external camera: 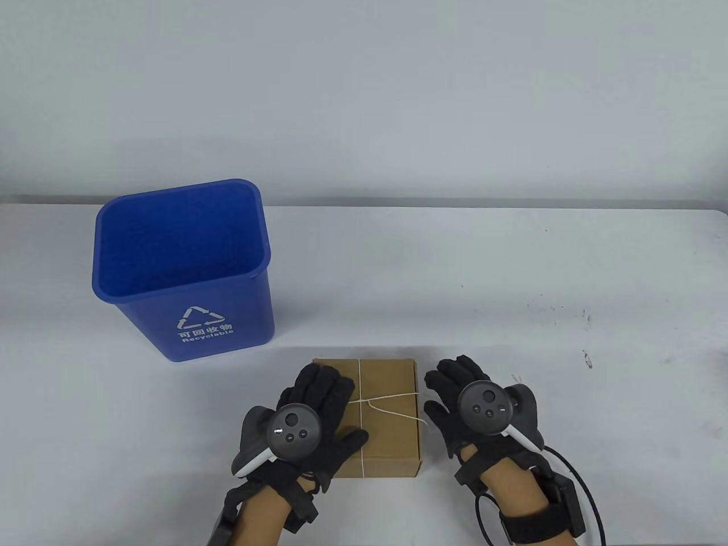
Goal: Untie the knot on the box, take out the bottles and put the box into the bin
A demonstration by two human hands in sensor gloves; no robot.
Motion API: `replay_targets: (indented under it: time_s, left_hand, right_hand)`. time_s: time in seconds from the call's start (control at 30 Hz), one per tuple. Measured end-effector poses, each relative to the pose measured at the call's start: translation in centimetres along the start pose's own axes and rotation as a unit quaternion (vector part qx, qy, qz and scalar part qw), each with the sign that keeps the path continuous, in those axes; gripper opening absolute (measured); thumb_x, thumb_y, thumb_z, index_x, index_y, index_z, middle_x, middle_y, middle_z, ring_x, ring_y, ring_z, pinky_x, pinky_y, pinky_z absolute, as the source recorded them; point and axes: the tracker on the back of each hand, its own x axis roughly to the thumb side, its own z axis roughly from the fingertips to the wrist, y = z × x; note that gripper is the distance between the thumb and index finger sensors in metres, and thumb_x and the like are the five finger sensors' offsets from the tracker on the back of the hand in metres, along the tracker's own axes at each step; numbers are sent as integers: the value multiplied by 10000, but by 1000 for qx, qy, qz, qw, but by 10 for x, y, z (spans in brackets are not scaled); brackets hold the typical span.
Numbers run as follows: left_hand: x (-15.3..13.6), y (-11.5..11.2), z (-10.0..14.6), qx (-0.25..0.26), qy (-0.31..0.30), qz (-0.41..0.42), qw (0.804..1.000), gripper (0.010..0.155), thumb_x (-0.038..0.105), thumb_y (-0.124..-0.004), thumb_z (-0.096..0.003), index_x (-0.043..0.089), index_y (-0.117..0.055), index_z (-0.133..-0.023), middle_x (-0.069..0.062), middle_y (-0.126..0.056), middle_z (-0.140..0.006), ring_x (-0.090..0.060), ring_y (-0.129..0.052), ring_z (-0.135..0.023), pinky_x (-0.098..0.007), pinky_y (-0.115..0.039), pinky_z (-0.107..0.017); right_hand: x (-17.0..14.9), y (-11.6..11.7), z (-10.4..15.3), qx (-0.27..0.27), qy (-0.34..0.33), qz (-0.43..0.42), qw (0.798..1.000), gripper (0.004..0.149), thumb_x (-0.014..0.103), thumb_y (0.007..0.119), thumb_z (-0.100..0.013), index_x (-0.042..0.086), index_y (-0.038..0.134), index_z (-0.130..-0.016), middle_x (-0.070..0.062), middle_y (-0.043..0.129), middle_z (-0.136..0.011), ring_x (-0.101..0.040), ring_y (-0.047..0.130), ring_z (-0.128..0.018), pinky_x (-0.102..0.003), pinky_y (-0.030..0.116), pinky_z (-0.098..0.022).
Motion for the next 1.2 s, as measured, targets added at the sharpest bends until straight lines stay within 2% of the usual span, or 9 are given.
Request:
replay_targets:
  time_s: [0.27, 0.47, 0.97, 1.2]
  left_hand:
    - [0, 0, 0, 0, 1, 1, 1000, 880, 618, -660, -504, 201, -267, -1171, -80, -133, -1190, -463, -52, -1111, -784, -250, -720]
    - [0, 0, 0, 0, 1, 2, 1000, 880, 616, -663, -504, 199, -269, -1171, -81, -134, -1190, -464, -53, -1110, -785, -249, -719]
    - [0, 0, 0, 0, 1, 2, 1000, 878, 615, -664, -503, 201, -270, -1170, -84, -134, -1189, -461, -54, -1111, -786, -248, -718]
    - [0, 0, 0, 0, 1, 2, 1000, 880, 615, -664, -503, 200, -269, -1171, -86, -134, -1189, -462, -52, -1110, -786, -246, -718]
  right_hand:
    - [3, 4, -2, -26, -18, 9, 999, 410, 300, 791, -468, 88, 833, -817, -135, 681, -976, -536, 561, -936, -705, 476, -623]
    - [0, 7, -3, -12, -6, 17, 1000, 399, 298, 787, -470, 99, 844, -811, -130, 701, -970, -533, 570, -936, -705, 484, -623]
    - [-38, 11, -9, 27, 92, 26, 995, 400, 297, 783, -473, 95, 845, -813, -141, 700, -972, -541, 567, -932, -707, 481, -620]
    - [-51, 12, -10, 41, 145, 68, 986, 398, 296, 784, -474, 95, 848, -811, -148, 700, -972, -549, 565, -928, -711, 473, -619]
